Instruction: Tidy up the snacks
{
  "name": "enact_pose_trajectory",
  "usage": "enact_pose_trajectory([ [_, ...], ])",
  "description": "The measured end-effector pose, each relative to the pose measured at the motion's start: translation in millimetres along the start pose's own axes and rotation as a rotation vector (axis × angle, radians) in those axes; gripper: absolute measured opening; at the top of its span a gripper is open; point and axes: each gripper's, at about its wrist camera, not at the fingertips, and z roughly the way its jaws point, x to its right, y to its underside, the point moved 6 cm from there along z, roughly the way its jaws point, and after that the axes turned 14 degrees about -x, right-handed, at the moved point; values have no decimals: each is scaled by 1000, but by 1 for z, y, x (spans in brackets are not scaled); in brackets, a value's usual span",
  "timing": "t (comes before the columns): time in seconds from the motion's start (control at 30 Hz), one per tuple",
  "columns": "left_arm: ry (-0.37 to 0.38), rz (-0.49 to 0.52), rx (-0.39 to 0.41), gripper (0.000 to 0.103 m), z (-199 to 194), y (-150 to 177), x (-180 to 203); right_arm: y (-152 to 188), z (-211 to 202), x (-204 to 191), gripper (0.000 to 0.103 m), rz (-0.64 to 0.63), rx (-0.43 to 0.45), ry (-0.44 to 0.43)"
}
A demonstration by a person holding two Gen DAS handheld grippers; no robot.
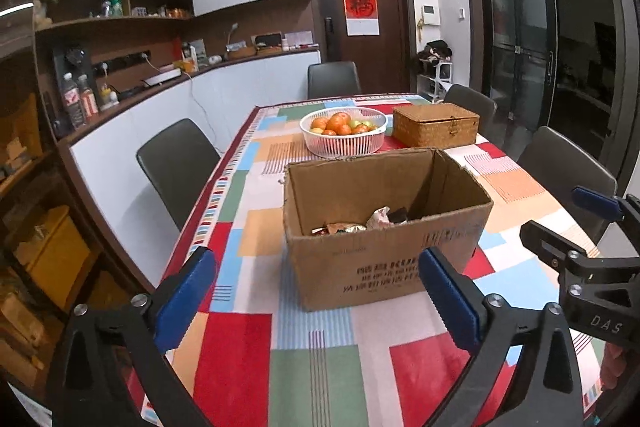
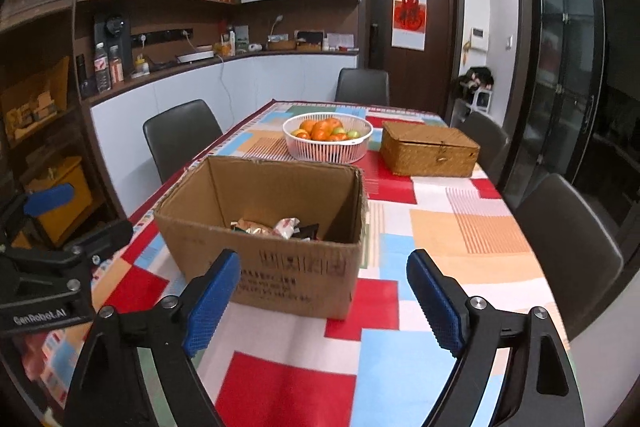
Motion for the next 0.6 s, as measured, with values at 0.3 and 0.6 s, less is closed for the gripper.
enact_pose_trajectory([
  [0.3, -50, -11, 12, 103, -24, 33, 0, 29, -21, 3, 88, 45, -7, -9],
  [0.6, -51, 13, 25, 103, -48, 50, 11, 50, -39, 12, 88, 79, -21, -23],
])
